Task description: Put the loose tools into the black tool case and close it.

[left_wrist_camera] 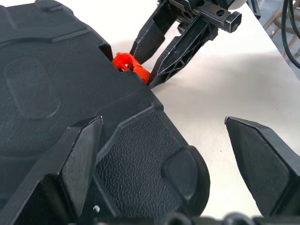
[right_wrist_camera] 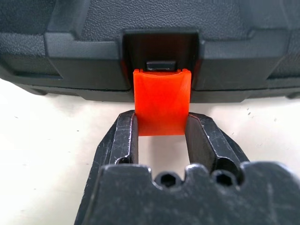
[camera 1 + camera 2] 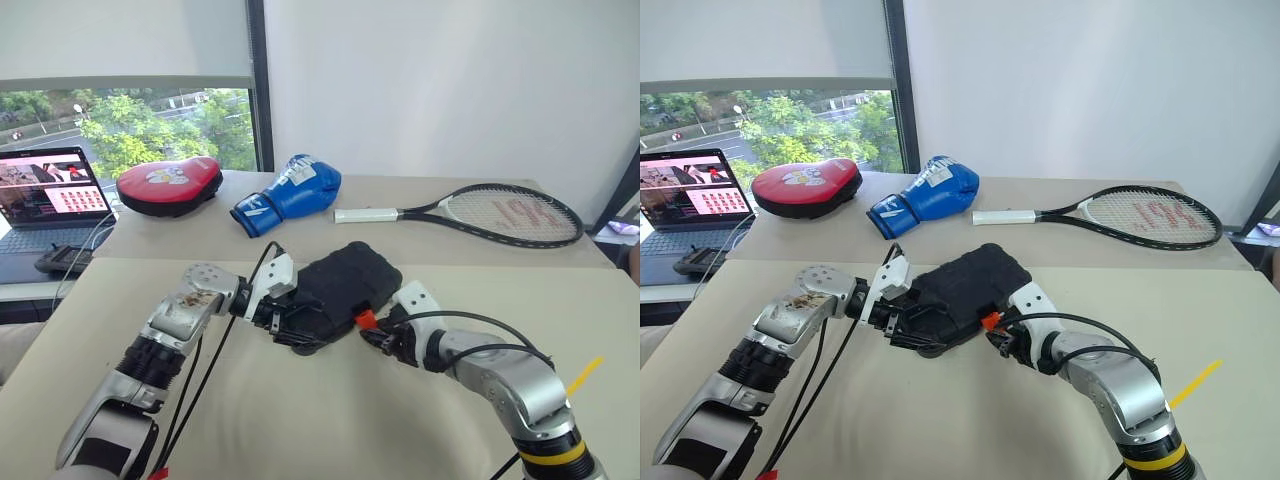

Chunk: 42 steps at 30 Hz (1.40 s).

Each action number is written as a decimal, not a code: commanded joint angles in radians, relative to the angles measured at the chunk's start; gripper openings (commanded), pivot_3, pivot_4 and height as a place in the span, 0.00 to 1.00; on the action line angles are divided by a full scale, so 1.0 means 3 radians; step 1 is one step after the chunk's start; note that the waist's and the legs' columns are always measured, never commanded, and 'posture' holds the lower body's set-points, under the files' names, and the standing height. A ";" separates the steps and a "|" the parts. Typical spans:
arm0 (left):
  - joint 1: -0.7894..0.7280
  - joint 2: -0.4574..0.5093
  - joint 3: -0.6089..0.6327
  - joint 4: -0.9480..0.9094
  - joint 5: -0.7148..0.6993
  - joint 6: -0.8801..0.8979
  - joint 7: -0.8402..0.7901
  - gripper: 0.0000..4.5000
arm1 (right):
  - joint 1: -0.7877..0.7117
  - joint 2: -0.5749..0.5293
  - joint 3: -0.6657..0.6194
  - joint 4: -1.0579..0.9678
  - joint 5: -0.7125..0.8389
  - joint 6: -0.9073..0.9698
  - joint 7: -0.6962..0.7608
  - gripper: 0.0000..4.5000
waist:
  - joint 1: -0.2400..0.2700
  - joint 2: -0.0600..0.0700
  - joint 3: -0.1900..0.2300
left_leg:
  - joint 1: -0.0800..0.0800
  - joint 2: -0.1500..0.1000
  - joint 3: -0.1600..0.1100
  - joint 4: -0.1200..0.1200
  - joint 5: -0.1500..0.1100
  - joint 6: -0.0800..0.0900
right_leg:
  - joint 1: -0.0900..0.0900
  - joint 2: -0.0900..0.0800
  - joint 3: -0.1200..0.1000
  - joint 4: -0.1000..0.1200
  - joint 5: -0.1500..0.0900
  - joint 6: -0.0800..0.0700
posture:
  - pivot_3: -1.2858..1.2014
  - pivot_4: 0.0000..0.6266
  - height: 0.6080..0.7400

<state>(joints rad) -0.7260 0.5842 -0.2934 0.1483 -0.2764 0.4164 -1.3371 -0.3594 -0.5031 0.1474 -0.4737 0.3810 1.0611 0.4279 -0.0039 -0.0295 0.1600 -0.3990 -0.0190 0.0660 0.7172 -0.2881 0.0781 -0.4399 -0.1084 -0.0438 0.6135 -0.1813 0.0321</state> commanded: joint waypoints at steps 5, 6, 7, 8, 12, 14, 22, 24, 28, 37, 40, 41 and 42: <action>0.0065 0.0013 -0.0066 0.0050 0.0093 -0.0021 -0.0028 1.00 | -0.0244 -0.0024 0.0034 0.0011 -0.0060 -0.0224 0.0136 0.26 | -0.0007 0.0000 0.0000 | 0.0000 0.0000 0.0000 0.0001 -0.0004 0.0007 | 0.0000 0.0000 0.0000 0.0001 0.0000 0.0000 | 0.52 0.24 1.00; 0.0069 0.0011 -0.0069 0.0052 0.0096 -0.0023 -0.0027 1.00 | -0.0269 -0.0029 0.0075 0.0052 -0.0070 -0.0221 0.0167 0.26 | -0.0008 0.0000 0.0000 | 0.0000 0.0000 0.0000 0.0000 -0.0004 0.0007 | 0.0000 0.0000 0.0000 0.0001 0.0000 0.0000 | 0.52 0.24 1.00; 0.0070 0.0008 -0.0069 0.0052 0.0098 -0.0024 -0.0026 1.00 | -0.0284 -0.0034 0.0102 0.0080 -0.0078 -0.0220 0.0188 0.26 | -0.0014 0.0000 0.0000 | 0.0000 0.0000 0.0000 0.0000 -0.0004 0.0006 | 0.0000 0.0000 0.0000 0.0001 0.0000 0.0000 | 0.52 0.24 1.00; 0.0071 0.0006 -0.0069 0.0052 0.0100 -0.0025 -0.0027 1.00 | -0.0302 -0.0019 0.0105 0.0129 -0.0087 -0.0229 0.0192 0.26 | -0.0017 0.0000 0.0000 | 0.0001 0.0000 0.0000 0.0000 -0.0004 0.0006 | 0.0000 0.0000 0.0000 0.0001 0.0000 -0.0001 | 0.52 0.24 1.00; 0.0069 0.0004 -0.0062 0.0044 0.0099 -0.0009 -0.0022 1.00 | -0.0324 -0.0059 0.0169 0.0203 -0.0174 -0.0265 0.0209 0.59 | -0.0020 0.0001 -0.0001 | 0.0002 0.0000 0.0000 0.0000 -0.0004 0.0007 | 0.0001 0.0000 0.0000 0.0002 0.0000 -0.0001 | 0.52 0.24 1.00; 0.0066 -0.0004 -0.0060 0.0044 0.0100 -0.0006 -0.0013 1.00 | -0.0248 -0.0133 0.0071 0.0080 -0.0080 -0.0165 0.0271 0.75 | -0.0020 0.0001 -0.0001 | 0.0002 0.0000 0.0000 0.0000 -0.0004 0.0006 | 0.0001 0.0000 0.0000 0.0001 0.0000 -0.0001 | 0.52 0.24 1.00; 0.0059 -0.0018 -0.0042 0.0061 0.0102 -0.0015 -0.0008 1.00 | 0.0014 -0.0397 -0.0316 -0.0287 0.0328 0.0292 0.0432 0.36 | 0.0025 0.0002 -0.0001 | 0.0002 -0.0001 -0.0001 0.0002 -0.0008 0.0014 | 0.0005 -0.0003 0.0001 -0.0004 0.0000 0.0000 | 0.52 0.24 1.00; 0.0055 -0.0019 -0.0042 0.0073 0.0109 -0.0024 -0.0008 1.00 | -0.0044 -0.0414 -0.0271 -0.0218 0.0329 0.0322 0.0446 0.20 | 0.0025 0.0003 -0.0002 | 0.0002 -0.0001 -0.0001 0.0002 -0.0009 0.0015 | 0.0005 -0.0003 0.0002 -0.0002 0.0000 0.0000 | 0.52 0.24 1.00; 0.0049 -0.0022 -0.0049 0.0086 0.0120 -0.0039 0.0000 1.00 | -0.0348 -0.0401 -0.0019 0.0091 0.0239 0.0299 0.0506 0.02 | 0.0018 0.0003 -0.0002 | 0.0005 -0.0001 -0.0001 0.0002 -0.0009 0.0015 | 0.0005 -0.0003 0.0003 0.0000 0.0001 -0.0002 | 0.52 0.24 1.00; 0.0078 -0.0024 -0.0063 0.0091 0.0140 -0.0073 0.0022 1.00 | -0.1072 -0.0353 0.0596 0.1015 -0.0102 -0.0125 0.0876 0.02 | 0.0012 0.0003 -0.0002 | 0.0003 -0.0002 0.0000 0.0003 -0.0006 0.0011 | 0.0005 -0.0002 0.0002 -0.0002 0.0002 -0.0002 | 0.52 0.24 1.00; 0.0102 -0.0024 -0.0068 0.0077 0.0146 -0.0074 0.0033 1.00 | -0.1190 -0.0343 0.0675 0.1193 -0.0174 -0.0247 0.0998 0.02 | 0.0000 0.0004 -0.0002 | 0.0003 -0.0001 0.0000 0.0006 -0.0007 0.0012 | 0.0005 -0.0002 0.0002 0.0000 0.0002 -0.0002 | 0.52 0.24 1.00; 0.0110 -0.0026 -0.0069 0.0075 0.0148 -0.0076 0.0040 1.00 | -0.1227 -0.0347 0.0684 0.1215 -0.0182 -0.0272 0.1042 0.02 | -0.0003 0.0004 -0.0002 | 0.0003 0.0000 -0.0001 0.0006 -0.0008 0.0013 | 0.0005 -0.0002 0.0002 0.0001 0.0002 -0.0002 | 0.52 0.24 1.00; 0.0117 -0.0026 -0.0068 0.0072 0.0147 -0.0070 0.0046 1.00 | -0.1260 -0.0350 0.0683 0.1226 -0.0182 -0.0283 0.1086 0.02 | -0.0007 0.0004 -0.0002 | 0.0003 -0.0001 -0.0001 0.0006 -0.0008 0.0014 | 0.0005 -0.0002 0.0002 0.0002 0.0002 -0.0002 | 0.52 0.24 1.00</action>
<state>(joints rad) -0.7134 0.5749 -0.2888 0.1655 -0.2625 0.3824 -1.3259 -0.6834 -0.6092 0.3762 -0.0924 0.3353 1.0287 0.7277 -0.0060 -0.0284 0.1594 -0.3980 -0.0191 0.0658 0.7192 -0.2905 0.0821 -0.4384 -0.1091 -0.0431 0.6143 -0.1807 0.0314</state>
